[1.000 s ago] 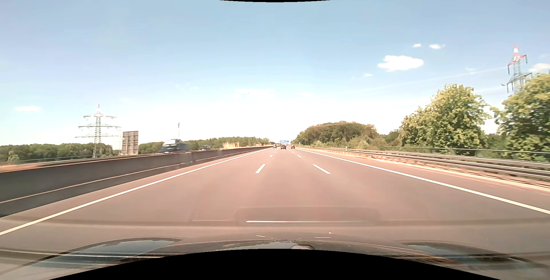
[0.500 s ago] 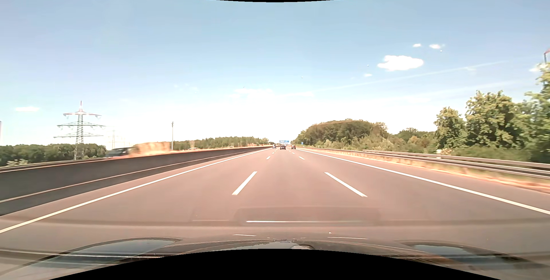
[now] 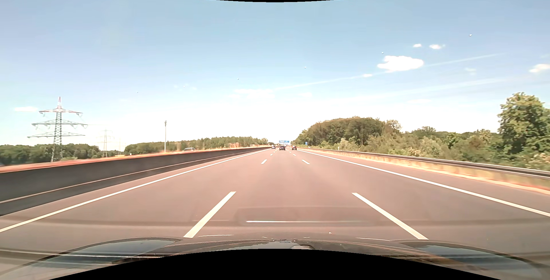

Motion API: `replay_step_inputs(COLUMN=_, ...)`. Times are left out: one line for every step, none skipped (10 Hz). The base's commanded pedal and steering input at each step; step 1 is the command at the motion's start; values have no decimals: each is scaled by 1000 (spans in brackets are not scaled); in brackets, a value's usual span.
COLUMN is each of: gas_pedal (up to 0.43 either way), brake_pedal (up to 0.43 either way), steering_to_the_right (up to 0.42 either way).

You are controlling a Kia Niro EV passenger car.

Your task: Follow the waypoints while adhering to traffic rules and regulations

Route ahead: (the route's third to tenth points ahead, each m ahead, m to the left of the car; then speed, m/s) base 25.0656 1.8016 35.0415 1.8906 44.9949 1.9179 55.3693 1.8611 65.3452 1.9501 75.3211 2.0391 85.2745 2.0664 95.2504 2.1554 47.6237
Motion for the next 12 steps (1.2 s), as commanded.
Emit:
replay_step_inputs(gas_pedal=713, brake_pedal=0, steering_to_the_right=-1)
replay_step_inputs(gas_pedal=713, brake_pedal=0, steering_to_the_right=-1)
replay_step_inputs(gas_pedal=713, brake_pedal=0, steering_to_the_right=-2)
replay_step_inputs(gas_pedal=713, brake_pedal=0, steering_to_the_right=-1)
replay_step_inputs(gas_pedal=713, brake_pedal=0, steering_to_the_right=-2)
replay_step_inputs(gas_pedal=713, brake_pedal=0, steering_to_the_right=-3)
replay_step_inputs(gas_pedal=713, brake_pedal=0, steering_to_the_right=-3)
replay_step_inputs(gas_pedal=713, brake_pedal=0, steering_to_the_right=-3)
replay_step_inputs(gas_pedal=713, brake_pedal=0, steering_to_the_right=-3)
replay_step_inputs(gas_pedal=713, brake_pedal=0, steering_to_the_right=-4)
replay_step_inputs(gas_pedal=713, brake_pedal=0, steering_to_the_right=-4)
replay_step_inputs(gas_pedal=713, brake_pedal=0, steering_to_the_right=-4)
